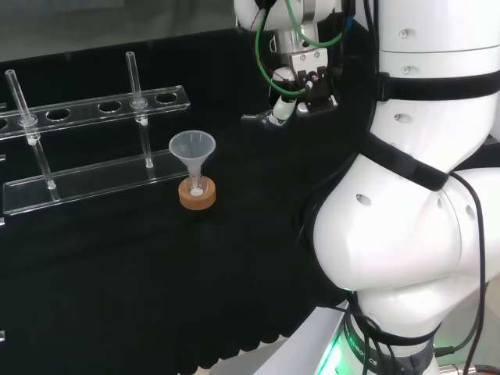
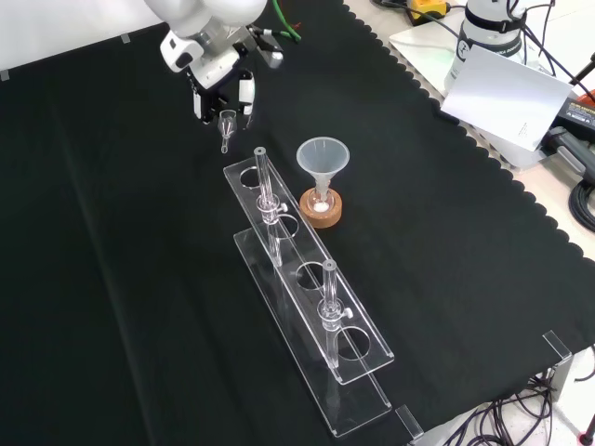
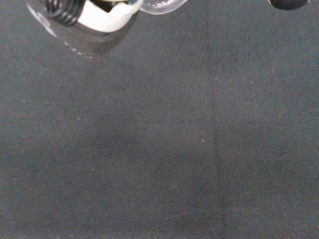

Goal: Put the weighing funnel back on the table.

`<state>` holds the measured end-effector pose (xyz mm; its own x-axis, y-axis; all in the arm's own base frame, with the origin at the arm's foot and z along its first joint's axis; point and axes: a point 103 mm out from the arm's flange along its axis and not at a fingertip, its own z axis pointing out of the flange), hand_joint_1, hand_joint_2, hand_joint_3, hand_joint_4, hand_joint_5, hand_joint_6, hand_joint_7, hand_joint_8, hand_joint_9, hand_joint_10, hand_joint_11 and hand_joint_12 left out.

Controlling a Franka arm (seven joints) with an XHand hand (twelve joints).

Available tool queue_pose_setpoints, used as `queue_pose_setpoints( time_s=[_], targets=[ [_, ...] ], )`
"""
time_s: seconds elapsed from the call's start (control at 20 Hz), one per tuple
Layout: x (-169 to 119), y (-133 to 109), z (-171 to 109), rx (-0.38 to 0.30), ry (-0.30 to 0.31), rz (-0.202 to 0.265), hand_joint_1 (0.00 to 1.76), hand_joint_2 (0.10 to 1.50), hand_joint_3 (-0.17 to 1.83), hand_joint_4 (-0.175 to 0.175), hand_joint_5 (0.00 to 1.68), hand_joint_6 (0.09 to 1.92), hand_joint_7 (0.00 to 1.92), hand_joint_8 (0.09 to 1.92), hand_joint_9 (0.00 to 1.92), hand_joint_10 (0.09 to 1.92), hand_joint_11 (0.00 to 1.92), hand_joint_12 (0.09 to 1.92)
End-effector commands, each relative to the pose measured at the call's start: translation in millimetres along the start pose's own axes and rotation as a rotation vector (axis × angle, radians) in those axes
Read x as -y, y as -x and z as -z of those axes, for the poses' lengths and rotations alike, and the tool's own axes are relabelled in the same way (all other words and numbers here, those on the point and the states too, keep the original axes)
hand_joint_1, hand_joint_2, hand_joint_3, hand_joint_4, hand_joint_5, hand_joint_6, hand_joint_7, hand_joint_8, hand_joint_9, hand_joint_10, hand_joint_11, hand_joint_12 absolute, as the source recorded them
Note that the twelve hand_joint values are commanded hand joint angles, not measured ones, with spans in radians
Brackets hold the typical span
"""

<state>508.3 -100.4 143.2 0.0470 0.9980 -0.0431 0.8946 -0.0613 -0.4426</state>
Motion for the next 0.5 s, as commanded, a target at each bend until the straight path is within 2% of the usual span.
queue_pose_setpoints(
  time_s=[0.05,0.5],
  targets=[
    [-18,3,-15,0.002,-0.024,-0.001,1.09,0.8,0.47,0.175,1.17,0.79,1.42,0.21,1.61,0.09,1.31,0.71],
    [-34,-6,-29,0.037,-0.029,0.002,1.09,0.8,0.47,0.175,1.17,0.79,1.41,0.21,1.61,0.09,1.31,0.71]
  ],
)
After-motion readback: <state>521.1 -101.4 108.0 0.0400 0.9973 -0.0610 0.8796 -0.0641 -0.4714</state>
